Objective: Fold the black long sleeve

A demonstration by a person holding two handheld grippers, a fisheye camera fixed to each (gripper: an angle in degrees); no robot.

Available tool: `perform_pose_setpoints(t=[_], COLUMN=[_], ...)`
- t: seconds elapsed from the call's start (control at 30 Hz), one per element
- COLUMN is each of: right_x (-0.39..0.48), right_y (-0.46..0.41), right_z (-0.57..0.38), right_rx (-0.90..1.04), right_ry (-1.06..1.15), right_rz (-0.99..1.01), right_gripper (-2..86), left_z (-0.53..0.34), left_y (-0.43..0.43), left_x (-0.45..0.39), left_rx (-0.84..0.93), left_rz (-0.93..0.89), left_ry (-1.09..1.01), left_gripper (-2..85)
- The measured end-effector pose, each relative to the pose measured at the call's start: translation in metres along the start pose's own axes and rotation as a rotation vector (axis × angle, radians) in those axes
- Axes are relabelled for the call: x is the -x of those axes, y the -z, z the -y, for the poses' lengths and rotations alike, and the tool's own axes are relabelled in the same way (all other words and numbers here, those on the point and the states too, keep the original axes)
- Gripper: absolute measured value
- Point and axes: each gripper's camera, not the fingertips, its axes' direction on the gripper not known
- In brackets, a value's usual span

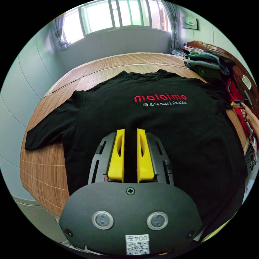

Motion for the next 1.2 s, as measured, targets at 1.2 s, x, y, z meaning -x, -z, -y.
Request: perform_pose_setpoints(t=[1.2], right_x=[0.307], right_y=[-0.172], right_z=[-0.368], right_rx=[-0.046], right_ry=[0.759], right_rz=[-0.021], right_gripper=[7.6], left_z=[0.004], left_y=[-0.046], left_x=[0.139], left_rx=[0.055], left_rz=[-0.171], left_ry=[0.112], left_gripper=[4.1])
